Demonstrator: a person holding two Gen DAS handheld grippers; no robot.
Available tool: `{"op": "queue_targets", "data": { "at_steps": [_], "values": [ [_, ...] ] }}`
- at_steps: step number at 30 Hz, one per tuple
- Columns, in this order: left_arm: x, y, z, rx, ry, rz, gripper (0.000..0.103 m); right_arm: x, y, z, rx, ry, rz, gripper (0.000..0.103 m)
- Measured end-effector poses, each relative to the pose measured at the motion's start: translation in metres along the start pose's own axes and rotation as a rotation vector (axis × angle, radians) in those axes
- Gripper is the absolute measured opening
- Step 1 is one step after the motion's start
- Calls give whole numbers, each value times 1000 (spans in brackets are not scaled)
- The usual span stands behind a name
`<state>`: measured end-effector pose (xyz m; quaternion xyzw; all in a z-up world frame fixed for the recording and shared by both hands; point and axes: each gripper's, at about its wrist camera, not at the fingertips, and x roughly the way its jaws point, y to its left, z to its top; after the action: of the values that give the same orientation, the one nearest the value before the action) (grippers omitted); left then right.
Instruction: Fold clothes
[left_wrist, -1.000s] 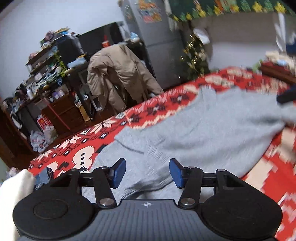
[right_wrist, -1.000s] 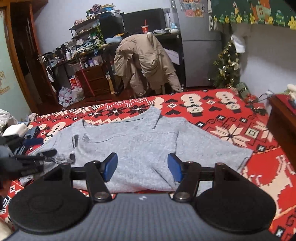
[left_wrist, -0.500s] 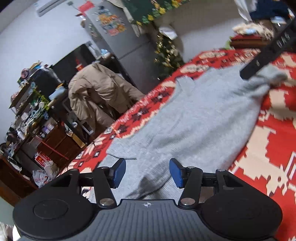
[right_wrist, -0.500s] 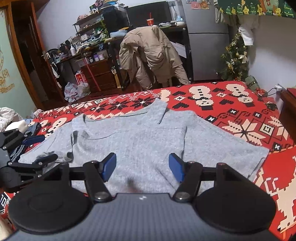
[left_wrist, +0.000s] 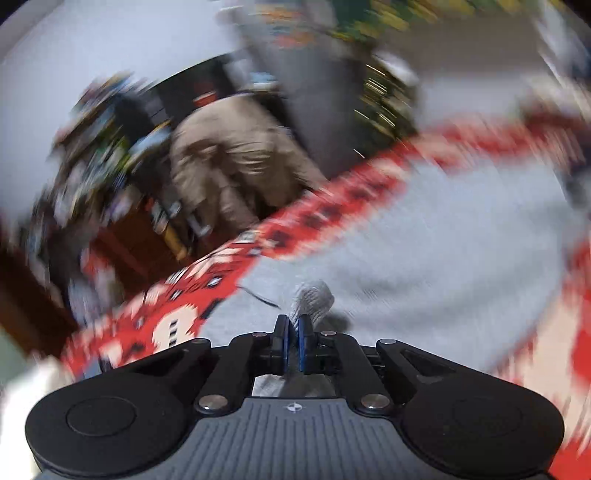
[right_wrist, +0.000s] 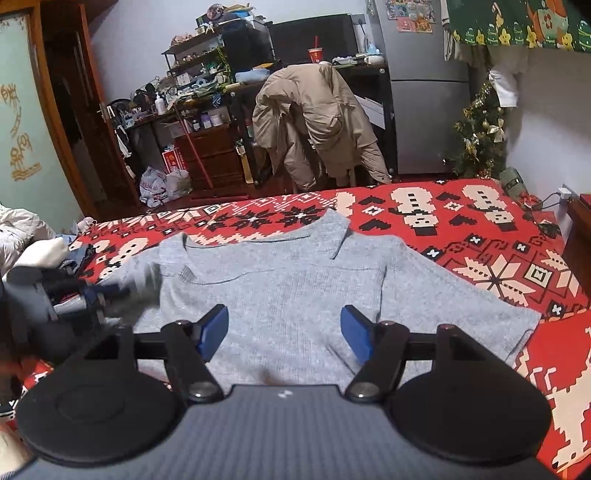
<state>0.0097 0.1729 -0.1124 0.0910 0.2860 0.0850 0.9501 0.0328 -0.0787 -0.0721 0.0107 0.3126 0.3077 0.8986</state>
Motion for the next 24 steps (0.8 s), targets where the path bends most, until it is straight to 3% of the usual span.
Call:
{"op": "queue_targets", "data": {
  "at_steps": [4,9,16,18,21,24],
  "values": [
    [13,43,6,-295,31,-35,5,1,-1,-1,4,2,5,71],
    [27,78,-3,-554,80,-42,5,7,-3,-4,8,1,-11,71],
    [33,84,-15,-637,168,-28,5,19,-16,1,48,-20,-75,70],
    [35,84,-18,-649,182,-28,5,25,-28,2,84,-11,-109,55],
    [36,85,-19,-669,185,-37,5,37,-47,6,136,-3,-150,45],
    [36,87,-20,-691,180,-50,5,56,-61,11,150,-6,-170,44]
  ]
}}
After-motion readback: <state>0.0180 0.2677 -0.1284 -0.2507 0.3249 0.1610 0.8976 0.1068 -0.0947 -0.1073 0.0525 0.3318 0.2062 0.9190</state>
